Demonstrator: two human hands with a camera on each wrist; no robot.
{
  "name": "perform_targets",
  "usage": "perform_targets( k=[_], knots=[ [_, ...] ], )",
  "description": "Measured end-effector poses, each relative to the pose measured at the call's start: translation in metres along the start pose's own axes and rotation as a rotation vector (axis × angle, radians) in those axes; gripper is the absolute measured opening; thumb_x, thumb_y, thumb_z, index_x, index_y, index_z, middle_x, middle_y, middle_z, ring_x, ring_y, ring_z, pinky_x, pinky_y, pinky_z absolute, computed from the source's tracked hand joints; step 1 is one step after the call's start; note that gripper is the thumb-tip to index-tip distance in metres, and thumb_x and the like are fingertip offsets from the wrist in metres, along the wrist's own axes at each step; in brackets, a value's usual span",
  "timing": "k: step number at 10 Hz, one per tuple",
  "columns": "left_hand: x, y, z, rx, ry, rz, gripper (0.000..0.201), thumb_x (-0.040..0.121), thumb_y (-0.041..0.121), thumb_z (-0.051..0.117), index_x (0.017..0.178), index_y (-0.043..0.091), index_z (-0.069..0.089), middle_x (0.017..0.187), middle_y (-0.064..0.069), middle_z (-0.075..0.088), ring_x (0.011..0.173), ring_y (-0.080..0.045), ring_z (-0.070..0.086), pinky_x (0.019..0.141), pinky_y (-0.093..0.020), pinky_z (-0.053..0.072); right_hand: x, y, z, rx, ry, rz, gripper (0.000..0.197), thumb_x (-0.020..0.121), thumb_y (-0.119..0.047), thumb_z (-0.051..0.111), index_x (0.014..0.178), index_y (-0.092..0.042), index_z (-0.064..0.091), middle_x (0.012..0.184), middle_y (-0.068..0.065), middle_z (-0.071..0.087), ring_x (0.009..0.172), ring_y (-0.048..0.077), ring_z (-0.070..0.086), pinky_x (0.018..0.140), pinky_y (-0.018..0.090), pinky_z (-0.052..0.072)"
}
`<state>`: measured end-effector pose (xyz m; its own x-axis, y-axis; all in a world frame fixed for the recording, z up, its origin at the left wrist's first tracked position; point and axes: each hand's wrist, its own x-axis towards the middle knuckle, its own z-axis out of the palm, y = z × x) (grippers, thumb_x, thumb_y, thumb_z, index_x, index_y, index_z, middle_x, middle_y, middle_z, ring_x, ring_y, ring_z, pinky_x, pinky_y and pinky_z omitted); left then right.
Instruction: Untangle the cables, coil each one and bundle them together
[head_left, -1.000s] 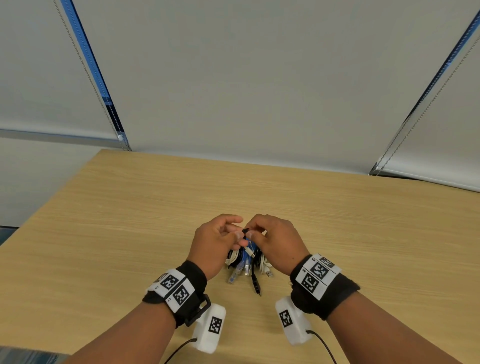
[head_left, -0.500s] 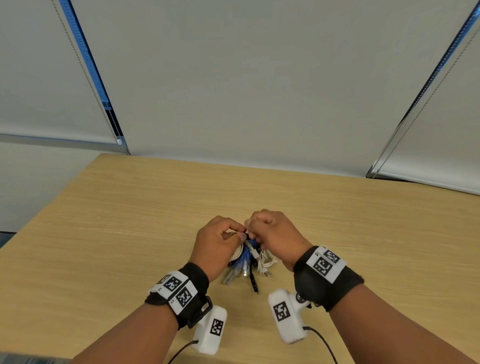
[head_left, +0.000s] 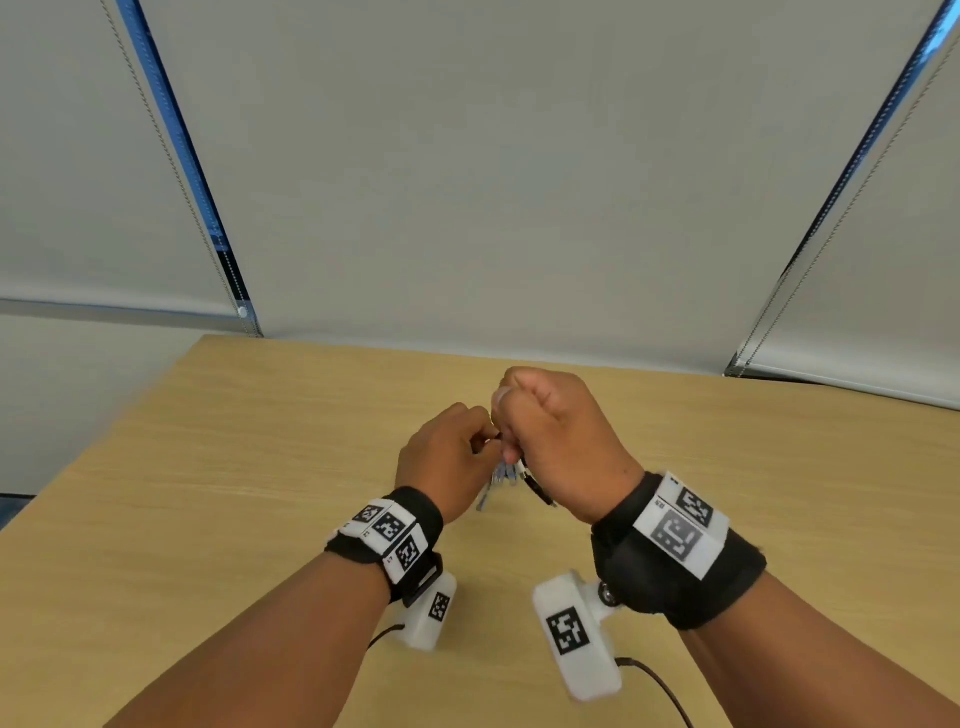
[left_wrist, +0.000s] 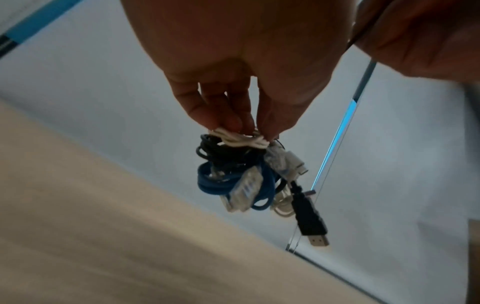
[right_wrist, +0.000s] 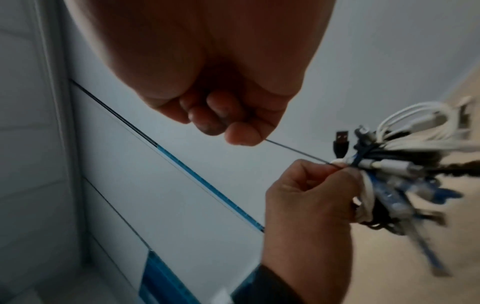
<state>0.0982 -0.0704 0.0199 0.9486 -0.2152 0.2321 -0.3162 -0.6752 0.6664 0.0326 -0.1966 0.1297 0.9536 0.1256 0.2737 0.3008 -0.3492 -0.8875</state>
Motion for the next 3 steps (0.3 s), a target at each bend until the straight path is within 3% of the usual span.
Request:
perform_targets(
  k=[1, 2, 3],
  knots=[
    [0.012, -0.007, 0.012, 0.121, -0.058, -0.011, 0.02, 0.088, 0.032, 0.05, 0.079, 0.049, 0.047, 0.076, 0.01, 0.056, 0.066, -0.01, 0.055, 0.058, -0.032, 0.049, -0.001, 0.015, -0.009, -0.144, -0.04, 0.035, 0.033, 0.093, -0.012, 0.048, 0.068, 0.01, 0.045, 0.069, 0.032, 0.056, 0.059, 0.039, 0.052, 0.059, 0.049, 0.048],
    [0.024, -0.004, 0.026, 0.216, -0.104, -0.066, 0.022, 0.093, 0.029, 0.045, 0.072, 0.036, 0.046, 0.08, 0.009, 0.053, 0.068, -0.015, 0.055, 0.065, -0.036, 0.053, 0.003, 0.028, -0.017, -0.287, -0.096, 0.092, 0.036, 0.091, -0.028, 0.048, 0.071, 0.001, 0.054, 0.082, 0.018, 0.069, 0.077, 0.035, 0.064, 0.071, 0.049, 0.054],
    [0.026, -0.019, 0.038, 0.22, -0.152, -0.092, 0.012, 0.098, 0.024, 0.045, 0.096, 0.029, 0.056, 0.095, 0.003, 0.058, 0.083, -0.023, 0.058, 0.074, -0.039, 0.054, -0.015, 0.051, -0.029, -0.344, -0.13, 0.098, 0.016, 0.093, -0.027, 0.053, 0.079, -0.022, 0.06, 0.11, -0.004, 0.065, 0.113, 0.015, 0.059, 0.091, 0.041, 0.051]
  ],
)
